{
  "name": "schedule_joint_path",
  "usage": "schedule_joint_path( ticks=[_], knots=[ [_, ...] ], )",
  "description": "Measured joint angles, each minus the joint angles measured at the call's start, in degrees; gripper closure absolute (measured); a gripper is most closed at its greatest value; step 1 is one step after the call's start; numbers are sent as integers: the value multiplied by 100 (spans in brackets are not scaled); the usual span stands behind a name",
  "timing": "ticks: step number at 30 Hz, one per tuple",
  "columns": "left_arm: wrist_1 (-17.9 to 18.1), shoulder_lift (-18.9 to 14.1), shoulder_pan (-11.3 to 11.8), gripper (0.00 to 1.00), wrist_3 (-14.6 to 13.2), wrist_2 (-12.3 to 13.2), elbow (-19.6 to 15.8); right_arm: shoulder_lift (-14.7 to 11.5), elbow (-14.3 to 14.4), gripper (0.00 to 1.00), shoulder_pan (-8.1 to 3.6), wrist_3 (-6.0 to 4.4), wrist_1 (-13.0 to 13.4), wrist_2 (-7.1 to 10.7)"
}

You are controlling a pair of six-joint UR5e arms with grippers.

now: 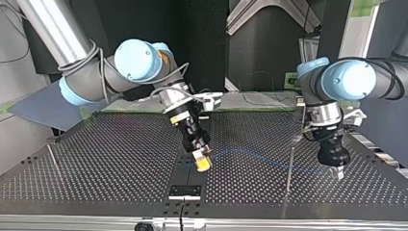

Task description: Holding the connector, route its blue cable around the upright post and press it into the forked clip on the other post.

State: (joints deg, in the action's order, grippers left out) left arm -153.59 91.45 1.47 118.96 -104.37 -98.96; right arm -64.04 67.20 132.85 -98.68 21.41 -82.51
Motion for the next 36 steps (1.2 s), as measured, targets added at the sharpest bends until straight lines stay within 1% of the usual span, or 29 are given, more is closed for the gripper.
schedule_joint_path(
  ticks=[4,7,9,12,16,20,24,28,33,36],
  knots=[
    [4,229,230,80,66,229,230,197,-141,100,-18,-2,-2,-6],
    [52,326,373,80,168,373,359,336,-272,100,-2,-1,-75,-12],
    [70,353,483,80,264,483,409,442,-377,100,3,1,-120,-18],
    [73,386,638,80,357,637,437,560,-479,100,-13,-3,-117,-23],
    [17,414,763,80,371,814,440,638,-519,100,-29,-10,-109,-39],
    [-143,418,727,80,255,1002,418,678,-525,100,-60,-12,-151,-151],
    [-328,419,614,80,62,1212,336,694,-526,100,-104,-12,-186,-239],
    [-405,424,505,80,-125,1411,298,704,-527,100,-121,-10,-217,-307],
    [-408,473,404,80,-125,1619,269,721,-520,100,-130,9,-290,-333],
    [-414,588,348,78,-141,1656,260,739,-513,100,-134,23,-327,-336]
  ],
)
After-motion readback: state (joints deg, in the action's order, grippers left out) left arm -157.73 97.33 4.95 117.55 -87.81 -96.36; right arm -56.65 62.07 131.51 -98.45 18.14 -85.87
